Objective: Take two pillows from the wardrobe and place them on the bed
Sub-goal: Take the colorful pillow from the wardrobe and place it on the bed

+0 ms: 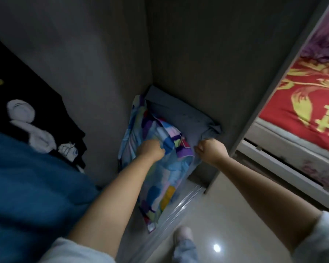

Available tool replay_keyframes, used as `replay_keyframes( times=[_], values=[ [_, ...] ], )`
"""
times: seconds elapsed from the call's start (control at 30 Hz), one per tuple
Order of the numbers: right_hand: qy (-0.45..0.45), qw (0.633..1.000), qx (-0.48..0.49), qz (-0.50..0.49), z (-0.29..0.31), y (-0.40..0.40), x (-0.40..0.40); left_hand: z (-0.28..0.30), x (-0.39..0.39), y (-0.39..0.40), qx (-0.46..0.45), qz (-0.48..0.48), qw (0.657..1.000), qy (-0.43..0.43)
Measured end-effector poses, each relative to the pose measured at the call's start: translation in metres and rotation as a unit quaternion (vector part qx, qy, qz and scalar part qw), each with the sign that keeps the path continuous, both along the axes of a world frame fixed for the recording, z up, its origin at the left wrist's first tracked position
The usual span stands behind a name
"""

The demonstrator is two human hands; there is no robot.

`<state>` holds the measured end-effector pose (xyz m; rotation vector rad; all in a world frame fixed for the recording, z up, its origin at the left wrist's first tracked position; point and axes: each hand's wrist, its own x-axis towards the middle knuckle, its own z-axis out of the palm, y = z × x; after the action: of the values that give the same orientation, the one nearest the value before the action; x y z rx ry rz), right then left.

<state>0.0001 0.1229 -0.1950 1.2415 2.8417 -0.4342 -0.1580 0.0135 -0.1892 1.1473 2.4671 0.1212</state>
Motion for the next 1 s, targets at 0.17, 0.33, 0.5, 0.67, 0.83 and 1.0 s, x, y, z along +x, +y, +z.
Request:
replay_keyframes(
  times=[0.17,0.33,0.5,0.67,0.83,1.0],
  values=[
    [-0.015,0.993,-0.113,-0.035,-0.047,0.069,-0.059,-0.032,-0.040,0.071,-0.003,0.009,0.999,-0.031],
    [-0.034,0.973,-0.211,-0.085,-0.103,0.106,-0.118,-0.078,-0.069,0.092,-0.043,0.017,0.999,-0.021],
    [-0.069,0.962,-0.232,-0.128,-0.157,0.109,-0.146,-0.121,-0.082,0.095,-0.017,0.050,0.998,0.016],
    [-0.050,0.981,-0.175,-0.066,-0.184,0.113,-0.143,-0.144,-0.100,0.143,0.089,-0.006,0.996,0.017],
    [-0.018,0.996,-0.062,0.067,-0.178,0.117,-0.130,-0.166,-0.116,0.194,-0.041,-0.197,0.975,0.095],
    [-0.023,0.985,-0.073,0.153,-0.174,0.114,-0.106,-0.164,-0.123,0.194,-0.165,-0.288,0.937,0.110]
  ],
)
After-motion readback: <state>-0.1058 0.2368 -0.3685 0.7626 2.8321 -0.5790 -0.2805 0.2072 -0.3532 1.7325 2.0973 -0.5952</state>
